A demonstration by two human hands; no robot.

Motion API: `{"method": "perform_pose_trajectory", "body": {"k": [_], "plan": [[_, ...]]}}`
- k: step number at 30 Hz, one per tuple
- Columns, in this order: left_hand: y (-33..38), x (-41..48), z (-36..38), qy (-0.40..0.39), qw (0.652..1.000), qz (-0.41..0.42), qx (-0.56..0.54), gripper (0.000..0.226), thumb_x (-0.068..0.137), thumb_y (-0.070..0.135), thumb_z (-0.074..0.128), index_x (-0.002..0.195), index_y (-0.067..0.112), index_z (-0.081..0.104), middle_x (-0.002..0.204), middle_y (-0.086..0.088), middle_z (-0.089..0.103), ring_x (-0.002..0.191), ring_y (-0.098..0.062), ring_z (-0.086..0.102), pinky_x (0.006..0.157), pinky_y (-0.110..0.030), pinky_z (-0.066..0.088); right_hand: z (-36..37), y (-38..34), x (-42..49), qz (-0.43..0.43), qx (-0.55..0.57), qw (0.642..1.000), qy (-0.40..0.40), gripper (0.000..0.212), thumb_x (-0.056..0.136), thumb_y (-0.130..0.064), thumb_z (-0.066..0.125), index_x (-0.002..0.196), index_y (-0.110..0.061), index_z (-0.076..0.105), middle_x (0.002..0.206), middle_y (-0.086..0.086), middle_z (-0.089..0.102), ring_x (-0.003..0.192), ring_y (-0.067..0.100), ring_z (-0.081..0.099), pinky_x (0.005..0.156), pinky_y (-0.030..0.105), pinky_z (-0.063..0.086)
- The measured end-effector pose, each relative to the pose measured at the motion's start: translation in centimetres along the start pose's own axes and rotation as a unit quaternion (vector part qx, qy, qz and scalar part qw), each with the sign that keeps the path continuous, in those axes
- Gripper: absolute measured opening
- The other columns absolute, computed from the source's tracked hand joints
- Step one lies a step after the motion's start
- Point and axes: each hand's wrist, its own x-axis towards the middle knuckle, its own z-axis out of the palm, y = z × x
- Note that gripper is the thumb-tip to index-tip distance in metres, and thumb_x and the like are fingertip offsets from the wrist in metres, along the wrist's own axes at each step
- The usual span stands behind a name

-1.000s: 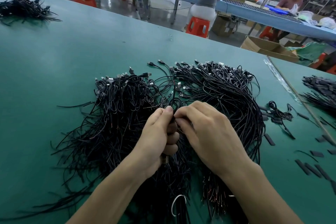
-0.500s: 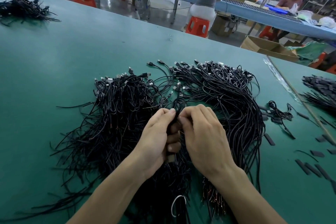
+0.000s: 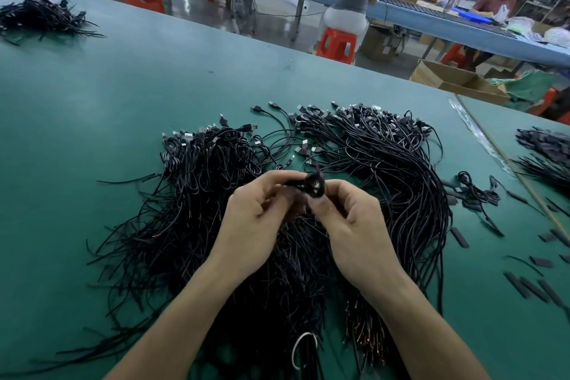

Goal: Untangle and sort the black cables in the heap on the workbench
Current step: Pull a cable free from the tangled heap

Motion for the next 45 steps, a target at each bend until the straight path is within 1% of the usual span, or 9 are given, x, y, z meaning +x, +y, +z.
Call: {"method": "perform_pose_trajectory", "body": {"k": [9, 18, 20, 23, 28, 34, 38, 41, 45], "plan": [[1.7, -0.3, 0.9, -0.108, 0.957, -0.141, -0.231, 0.050, 0.103, 0.046, 0.031, 0.136, 0.015, 0.052, 0.126, -0.003, 0.069, 0.122, -0.014, 0.062, 0.104, -0.031, 0.048, -0.3, 0.3, -0.2, -0.038, -0.111, 0.993, -0.033, 0.021, 0.096, -0.014, 0.062, 0.079, -0.026, 0.065, 0.074, -0.009, 0.067, 0.060, 0.005, 0.058, 0.055, 0.016, 0.045], [1.1, -0.4, -0.3, -0.169, 0.981, -0.026, -0.092, 0.029, 0.091, 0.049, 0.055, 0.080, 0.035, 0.078, 0.135, 0.017, 0.059, 0.135, -0.003, 0.044, 0.107, -0.027, 0.037, -1.6, 0.1, 0.0, -0.018, -0.118, 0.992, -0.033, 0.029, 0.092, -0.003, 0.061, 0.077, -0.027, 0.066, 0.073, -0.012, 0.067, 0.062, 0.004, 0.058, 0.056, 0.017, 0.046], [0.5, -0.2, -0.4, -0.144, 0.989, -0.009, 0.012, 0.007, 0.077, 0.048, 0.073, 0.081, 0.042, 0.074, 0.131, 0.025, 0.054, 0.133, -0.003, 0.043, 0.108, -0.029, 0.034, -1.9, 0.2, 0.1, -0.013, -0.117, 0.993, -0.015, 0.019, 0.095, -0.014, 0.062, 0.081, -0.025, 0.067, 0.073, -0.014, 0.067, 0.067, 0.002, 0.059, 0.064, 0.018, 0.048], [-0.4, -0.2, -0.2, -0.042, 0.986, 0.027, 0.156, 0.034, 0.069, 0.046, 0.086, 0.092, 0.045, 0.062, 0.106, 0.031, 0.050, 0.110, 0.003, 0.047, 0.094, -0.019, 0.037, -2.2, 0.0, 0.2, -0.016, -0.107, 0.994, -0.011, 0.015, 0.096, -0.017, 0.063, 0.083, -0.026, 0.067, 0.069, -0.021, 0.063, 0.064, -0.001, 0.056, 0.063, 0.013, 0.043], [-0.8, -0.2, 0.2, 0.030, 0.995, -0.011, 0.098, 0.027, 0.079, 0.023, 0.083, 0.082, 0.032, 0.057, 0.064, 0.010, 0.059, 0.051, -0.004, 0.047, 0.048, -0.019, 0.040, -1.5, -0.7, -0.2, -0.035, -0.082, 0.995, -0.046, 0.020, 0.096, -0.014, 0.063, 0.080, -0.026, 0.064, 0.063, -0.025, 0.060, 0.057, -0.005, 0.055, 0.057, 0.009, 0.041], [0.2, 0.2, 0.0, 0.010, 0.993, -0.042, -0.111, 0.033, 0.091, -0.015, 0.054, 0.102, 0.012, 0.069, 0.095, -0.006, 0.077, 0.093, -0.017, 0.073, 0.079, -0.023, 0.056, -0.3, 0.1, -0.8, -0.023, -0.102, 0.992, -0.070, 0.026, 0.095, -0.014, 0.064, 0.074, -0.027, 0.063, 0.059, -0.017, 0.056, 0.051, 0.000, 0.043, 0.049, 0.013, 0.035], [0.9, 0.2, -0.4, -0.025, 0.954, -0.100, -0.281, 0.031, 0.090, 0.010, 0.041, 0.113, 0.011, 0.062, 0.098, -0.013, 0.076, 0.093, -0.019, 0.071, 0.077, -0.024, 0.054, -0.6, 0.7, -0.4, 0.008, -0.114, 0.992, -0.050, 0.016, 0.095, -0.017, 0.064, 0.083, -0.026, 0.069, 0.073, -0.008, 0.068, 0.061, 0.004, 0.056, 0.059, 0.025, 0.048], [1.2, -0.1, -0.3, -0.051, 0.969, -0.082, -0.228, 0.028, 0.095, 0.034, 0.046, 0.105, 0.013, 0.061, 0.079, -0.012, 0.075, 0.080, -0.017, 0.069, 0.075, -0.022, 0.051, -0.6, 0.6, -0.2, 0.002, -0.118, 0.992, -0.038, 0.018, 0.095, -0.015, 0.063, 0.083, -0.027, 0.070, 0.075, 0.001, 0.070, 0.067, 0.030, 0.061, 0.060, 0.043, 0.049], [0.4, -0.4, 0.3, -0.018, 0.997, -0.025, -0.066, 0.023, 0.079, 0.023, 0.076, 0.094, 0.021, 0.059, 0.088, 0.011, 0.071, 0.083, -0.007, 0.065, 0.073, -0.025, 0.052, -0.8, 0.6, -0.1, -0.010, -0.107, 0.994, 0.004, 0.018, 0.096, -0.022, 0.063, 0.079, -0.027, 0.067, 0.076, -0.004, 0.069, 0.071, 0.024, 0.062, 0.068, 0.043, 0.051]]}}
